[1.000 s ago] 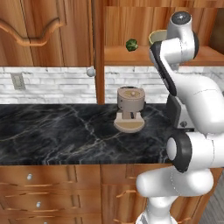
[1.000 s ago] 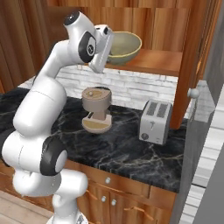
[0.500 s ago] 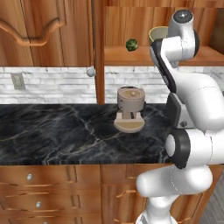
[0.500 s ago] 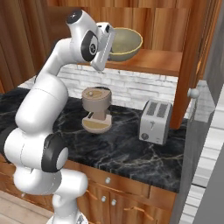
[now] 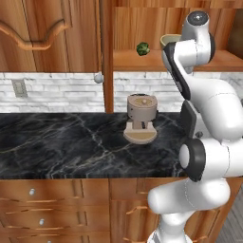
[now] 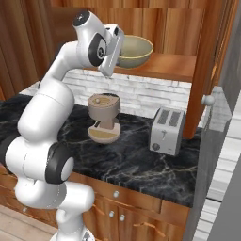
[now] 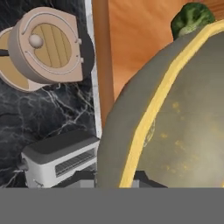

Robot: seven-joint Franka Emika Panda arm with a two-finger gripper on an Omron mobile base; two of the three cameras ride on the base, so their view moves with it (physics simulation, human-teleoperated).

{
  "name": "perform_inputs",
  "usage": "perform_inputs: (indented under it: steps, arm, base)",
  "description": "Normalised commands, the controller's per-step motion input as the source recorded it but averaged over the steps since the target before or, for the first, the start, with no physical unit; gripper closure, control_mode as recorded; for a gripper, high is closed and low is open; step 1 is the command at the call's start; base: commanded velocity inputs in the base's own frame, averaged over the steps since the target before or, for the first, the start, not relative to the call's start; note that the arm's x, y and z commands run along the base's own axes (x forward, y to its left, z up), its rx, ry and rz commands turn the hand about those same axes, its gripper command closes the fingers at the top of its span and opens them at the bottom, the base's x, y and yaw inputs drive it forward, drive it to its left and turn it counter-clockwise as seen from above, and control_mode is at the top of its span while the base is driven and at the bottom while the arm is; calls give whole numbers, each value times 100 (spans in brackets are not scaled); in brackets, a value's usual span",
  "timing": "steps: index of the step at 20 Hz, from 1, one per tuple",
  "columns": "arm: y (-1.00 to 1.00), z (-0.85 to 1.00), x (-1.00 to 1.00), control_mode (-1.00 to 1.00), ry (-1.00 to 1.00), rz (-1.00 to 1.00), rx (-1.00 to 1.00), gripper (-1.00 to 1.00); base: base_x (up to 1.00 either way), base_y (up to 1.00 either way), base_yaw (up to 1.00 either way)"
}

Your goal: Pick the mug and place it in the sink. Pick the bowl and place it in the open cabinet and then close the cabinet.

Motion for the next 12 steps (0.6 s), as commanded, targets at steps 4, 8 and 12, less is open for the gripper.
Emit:
perform_inputs:
  steps: [4, 8, 12]
  arm:
    - [0, 0, 7, -100, 0, 0, 0, -100]
    - [0, 0, 6, -100, -2, 0, 0, -100]
    - [0, 2, 10, -100, -7, 2, -1, -100]
  base:
    - [0, 0, 0]
    - [0, 0, 0]
    - [0, 0, 0]
